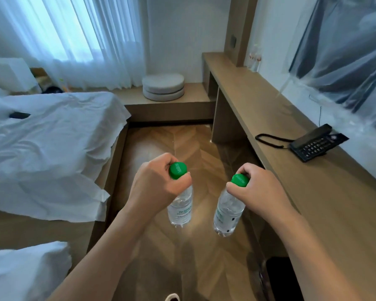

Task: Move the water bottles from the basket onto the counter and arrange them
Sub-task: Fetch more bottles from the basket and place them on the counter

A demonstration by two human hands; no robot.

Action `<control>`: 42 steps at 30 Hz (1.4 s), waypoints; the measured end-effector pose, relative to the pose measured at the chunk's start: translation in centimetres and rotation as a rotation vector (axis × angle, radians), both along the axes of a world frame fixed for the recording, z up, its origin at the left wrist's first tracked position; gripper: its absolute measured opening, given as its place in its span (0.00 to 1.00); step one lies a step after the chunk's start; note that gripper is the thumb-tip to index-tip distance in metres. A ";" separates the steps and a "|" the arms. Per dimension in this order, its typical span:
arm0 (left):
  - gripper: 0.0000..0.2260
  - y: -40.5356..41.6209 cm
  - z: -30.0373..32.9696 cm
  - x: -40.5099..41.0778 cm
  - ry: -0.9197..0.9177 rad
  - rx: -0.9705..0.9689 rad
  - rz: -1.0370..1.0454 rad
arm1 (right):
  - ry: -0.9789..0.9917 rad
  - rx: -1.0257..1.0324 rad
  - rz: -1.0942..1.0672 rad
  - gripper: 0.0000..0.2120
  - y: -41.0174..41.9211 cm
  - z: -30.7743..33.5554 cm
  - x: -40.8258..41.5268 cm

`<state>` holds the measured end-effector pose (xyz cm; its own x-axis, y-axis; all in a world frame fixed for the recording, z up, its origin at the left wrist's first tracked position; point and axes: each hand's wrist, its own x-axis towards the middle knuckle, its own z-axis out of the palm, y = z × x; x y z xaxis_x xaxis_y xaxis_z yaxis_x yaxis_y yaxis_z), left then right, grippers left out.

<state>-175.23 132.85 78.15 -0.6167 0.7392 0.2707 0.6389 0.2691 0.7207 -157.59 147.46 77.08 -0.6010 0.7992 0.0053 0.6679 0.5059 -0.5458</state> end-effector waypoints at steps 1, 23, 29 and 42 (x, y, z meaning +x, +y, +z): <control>0.08 1.8 0.4 -2.3 0.017 0.000 -0.008 | 0.017 0.000 -0.017 0.11 1.6 0.2 -2.1; 0.08 44.8 0.5 -39.1 -0.011 0.018 0.065 | -0.066 0.128 -0.053 0.13 43.2 0.3 -38.2; 0.08 56.6 -0.7 -48.6 -0.035 0.002 -0.001 | -0.030 0.105 -0.114 0.12 54.6 -0.6 -47.6; 0.08 83.0 0.1 -67.3 -0.047 -0.012 -0.197 | 0.053 -0.061 -0.295 0.12 77.5 -0.8 -64.7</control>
<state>-242.56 215.82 78.23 -0.4720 0.8497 0.2351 0.6456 0.1515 0.7485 -222.30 224.98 76.24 -0.3433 0.9389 -0.0227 0.7510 0.2599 -0.6070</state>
